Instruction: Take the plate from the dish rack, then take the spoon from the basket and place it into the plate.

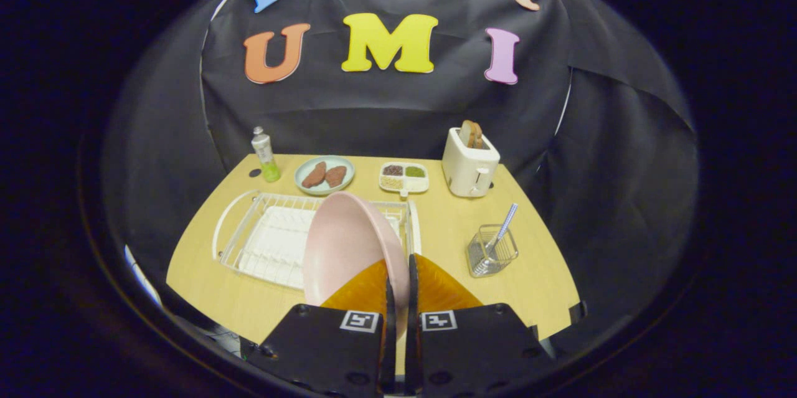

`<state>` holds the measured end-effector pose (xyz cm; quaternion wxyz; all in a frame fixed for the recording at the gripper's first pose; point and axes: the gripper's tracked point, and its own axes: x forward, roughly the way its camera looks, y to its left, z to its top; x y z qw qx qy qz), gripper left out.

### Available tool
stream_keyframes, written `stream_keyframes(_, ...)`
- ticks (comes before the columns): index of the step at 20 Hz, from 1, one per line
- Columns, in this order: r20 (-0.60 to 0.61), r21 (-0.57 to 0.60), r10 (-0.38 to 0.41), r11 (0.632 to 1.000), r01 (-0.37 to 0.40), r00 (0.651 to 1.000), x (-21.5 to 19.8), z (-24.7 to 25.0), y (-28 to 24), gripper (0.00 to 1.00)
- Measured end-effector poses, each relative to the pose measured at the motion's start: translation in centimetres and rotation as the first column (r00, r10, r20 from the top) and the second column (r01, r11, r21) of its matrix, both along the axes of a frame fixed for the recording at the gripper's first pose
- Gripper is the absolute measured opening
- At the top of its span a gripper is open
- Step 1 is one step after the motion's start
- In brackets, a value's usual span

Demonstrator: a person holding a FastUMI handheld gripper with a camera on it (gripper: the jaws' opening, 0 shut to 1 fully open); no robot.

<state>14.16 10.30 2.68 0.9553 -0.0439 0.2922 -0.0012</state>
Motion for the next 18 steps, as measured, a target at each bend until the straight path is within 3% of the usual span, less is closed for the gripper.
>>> stream_keyframes(4, -0.055, 0.1, 0.051, 0.994, -0.045, 0.997, -4.0, -6.8, -1.2, 0.11)
stream_keyframes(9, -0.147, 0.219, 0.079, 0.975, -0.046, 0.986, -5.6, -15.0, -2.1, 0.11)
stream_keyframes(14, -0.186, 0.341, 0.084, 0.94, -0.016, 0.979, -4.6, -18.6, -3.8, 0.11)
stream_keyframes(18, -0.176, 0.375, 0.099, 0.927, -0.026, 0.979, -3.6, -20.5, -5.2, 0.12)
